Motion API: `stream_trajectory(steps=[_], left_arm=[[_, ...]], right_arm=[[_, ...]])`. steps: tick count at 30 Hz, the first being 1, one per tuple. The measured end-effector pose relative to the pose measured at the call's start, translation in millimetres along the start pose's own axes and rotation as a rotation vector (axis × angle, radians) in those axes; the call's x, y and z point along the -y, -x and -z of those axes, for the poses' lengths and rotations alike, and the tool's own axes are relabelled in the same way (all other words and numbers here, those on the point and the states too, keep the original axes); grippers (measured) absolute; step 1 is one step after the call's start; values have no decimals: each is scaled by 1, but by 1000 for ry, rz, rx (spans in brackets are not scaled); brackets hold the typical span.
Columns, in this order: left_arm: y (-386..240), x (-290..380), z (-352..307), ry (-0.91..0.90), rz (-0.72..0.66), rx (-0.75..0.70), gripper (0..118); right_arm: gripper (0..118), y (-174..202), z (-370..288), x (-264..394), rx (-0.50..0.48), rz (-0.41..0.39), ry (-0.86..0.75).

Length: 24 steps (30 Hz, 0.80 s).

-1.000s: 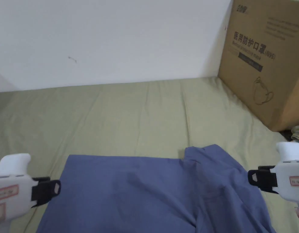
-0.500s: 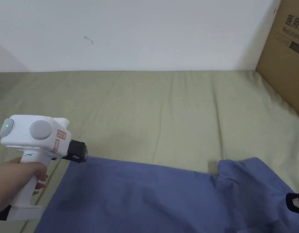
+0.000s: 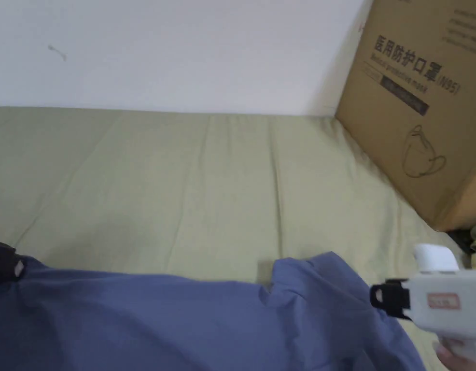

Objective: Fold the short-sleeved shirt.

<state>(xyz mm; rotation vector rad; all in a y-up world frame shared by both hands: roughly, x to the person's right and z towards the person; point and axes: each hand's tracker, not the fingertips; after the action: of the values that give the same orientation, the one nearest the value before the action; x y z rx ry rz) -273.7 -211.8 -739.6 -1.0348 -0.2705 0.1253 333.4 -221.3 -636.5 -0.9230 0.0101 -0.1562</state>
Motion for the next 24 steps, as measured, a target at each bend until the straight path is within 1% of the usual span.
stream_trajectory(steps=[1, 2, 3, 4, 5, 6, 7, 9, 10, 11, 12, 13, 14, 15, 17, 18, 19, 21, 24], left_arm=[[-2, 1, -8, -7, -1, -16, 3], [-4, 2, -13, -6, 8, -29, 3], [-2, 6, -19, -18, 23, -35, 2], [-3, 6, -26, -19, 29, -27, 2], [-4, 7, -29, -13, 35, -29, 2], [-5, 9, -35, -21, 43, -48, 2], [-13, 14, -38, -10, 38, -60, 2], [-16, 19, -41, 35, 21, -115, 2], [-19, 23, -43, 35, 35, -114, 2], [-17, 23, -43, 43, 49, -119, 2], [-18, 26, -45, 49, 64, -123, 2], [-20, 28, -47, 50, 72, -130, 2], [-21, 30, -51, 48, 71, -131, 2], [-22, 33, -57, 43, 65, -125, 2], [-25, 37, -69, 25, 41, -113, 2], [-26, 39, -77, 13, 31, -112, 2], [-27, 40, -88, 2, 22, -105, 2], [-29, 42, -111, -26, 11, -79, 2], [-37, 45, -157, -122, 29, -88, 2]], right_arm=[[3, -4, 7, -10, -4, 6, 2], [17, -6, 13, -18, -12, 14, -1], [49, -8, 21, -28, -8, 16, 0], [95, -8, 32, -37, 2, 29, 24], [118, -9, 42, -41, 11, 43, 84], [113, -12, 48, -49, 10, 60, 39], [112, -14, 60, -55, 25, 33, 88], [111, -13, 77, -63, 113, -19, 191], [108, -11, 84, -65, 120, -55, 242], [95, -8, 86, -65, 122, -79, 277], [76, -1, 85, -60, 109, -109, 299], [52, 3, 83, -60, 73, -133, 317], [13, 6, 78, -60, 59, -134, 307], [0, 8, 70, -59, 68, -129, 276], [0, 12, 45, -55, 72, -117, 190], [0, 10, 29, -56, 22, -74, 146], [0, 8, 13, -58, -3, -46, 111], [0, 7, -25, -59, -17, -37, 35], [0, 7, -91, -59, -47, -10, -72]])
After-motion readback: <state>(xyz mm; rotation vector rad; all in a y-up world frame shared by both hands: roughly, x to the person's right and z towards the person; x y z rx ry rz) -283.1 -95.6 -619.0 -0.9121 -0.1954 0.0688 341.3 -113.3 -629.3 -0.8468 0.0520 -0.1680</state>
